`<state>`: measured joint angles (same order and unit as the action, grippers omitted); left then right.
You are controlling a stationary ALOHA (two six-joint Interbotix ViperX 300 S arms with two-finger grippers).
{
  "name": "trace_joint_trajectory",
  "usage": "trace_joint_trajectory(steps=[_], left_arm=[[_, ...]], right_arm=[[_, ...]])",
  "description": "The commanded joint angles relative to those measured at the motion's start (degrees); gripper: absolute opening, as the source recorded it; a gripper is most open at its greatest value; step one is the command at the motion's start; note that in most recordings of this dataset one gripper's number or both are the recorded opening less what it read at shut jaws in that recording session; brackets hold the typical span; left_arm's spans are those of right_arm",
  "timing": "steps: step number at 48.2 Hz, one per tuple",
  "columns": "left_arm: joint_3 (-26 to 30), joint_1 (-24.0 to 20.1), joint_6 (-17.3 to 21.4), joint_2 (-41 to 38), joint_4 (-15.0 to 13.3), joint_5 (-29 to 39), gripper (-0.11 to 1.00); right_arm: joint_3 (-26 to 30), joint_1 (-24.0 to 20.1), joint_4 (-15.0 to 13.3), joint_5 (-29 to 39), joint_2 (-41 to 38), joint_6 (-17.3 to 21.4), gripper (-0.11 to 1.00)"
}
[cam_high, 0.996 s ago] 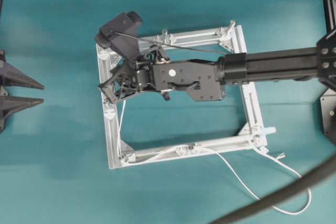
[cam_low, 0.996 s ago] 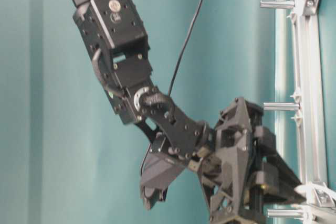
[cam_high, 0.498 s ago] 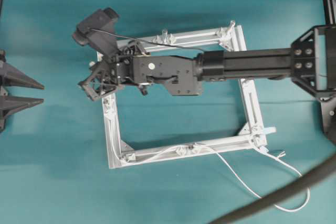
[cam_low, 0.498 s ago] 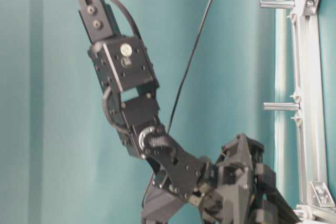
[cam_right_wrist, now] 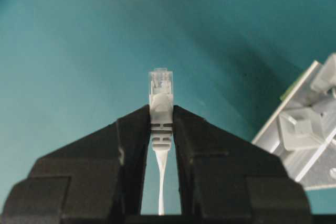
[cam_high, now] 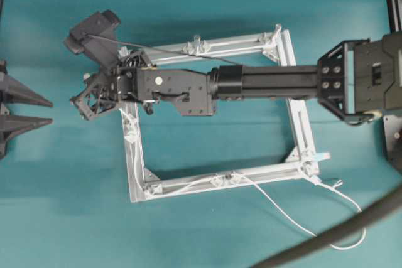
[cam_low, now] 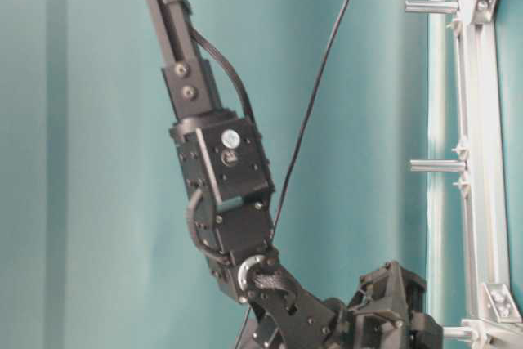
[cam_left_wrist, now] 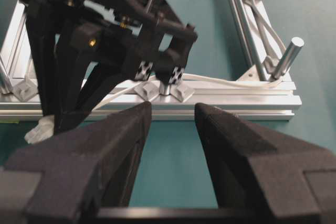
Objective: Move the cable alternately left and right between 8 pins so it hooks onto each one.
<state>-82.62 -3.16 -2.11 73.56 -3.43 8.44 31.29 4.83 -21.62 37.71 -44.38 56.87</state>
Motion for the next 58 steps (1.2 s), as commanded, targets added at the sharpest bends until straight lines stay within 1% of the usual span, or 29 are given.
trace_joint_trajectory(steps=[1,13,31,36,44,50,54,58], left_arm=[[0.8,-0.1,-0.4,-0.4,0.2,-0.5,0.51],[1.0,-0.1,-0.4,-0.3,0.1,-0.5,0.51],[0.7,-0.1,-0.5,-0.4,0.1,-0.5,0.51],[0.8,-0.1,-0.5,-0.4,0.2,-0.5,0.51],[0.9,-0.1,-0.5,-0.4,0.2,-0.5,0.51],[1.0,-0.1,-0.5,-0.4,0.1,-0.5,0.51],[0.9,-0.1,-0.5,-0.4,0.2,-0.5,0.51],[0.9,-0.1,-0.5,-0.4,0.2,-0.5,0.51]], right_arm=[[2.4,0.6,-0.7,-0.3,1.2,-0.4,0.17],[2.5,3.2,-3.0,-0.3,1.1,-0.4,0.17],[2.7,6.8,-3.1,-0.9,0.8,-0.3,0.16],[2.8,7.6,-3.5,-0.7,0.8,-0.2,0.16],[3.1,8.1,-4.1,-0.6,1.1,0.0,0.17],[4.8,7.6,-4.4,-0.9,1.3,-0.2,0.16],[6.7,6.9,-5.6,-1.0,1.2,-0.3,0.16],[7.4,6.7,-6.8,-0.6,1.2,-0.3,0.17]])
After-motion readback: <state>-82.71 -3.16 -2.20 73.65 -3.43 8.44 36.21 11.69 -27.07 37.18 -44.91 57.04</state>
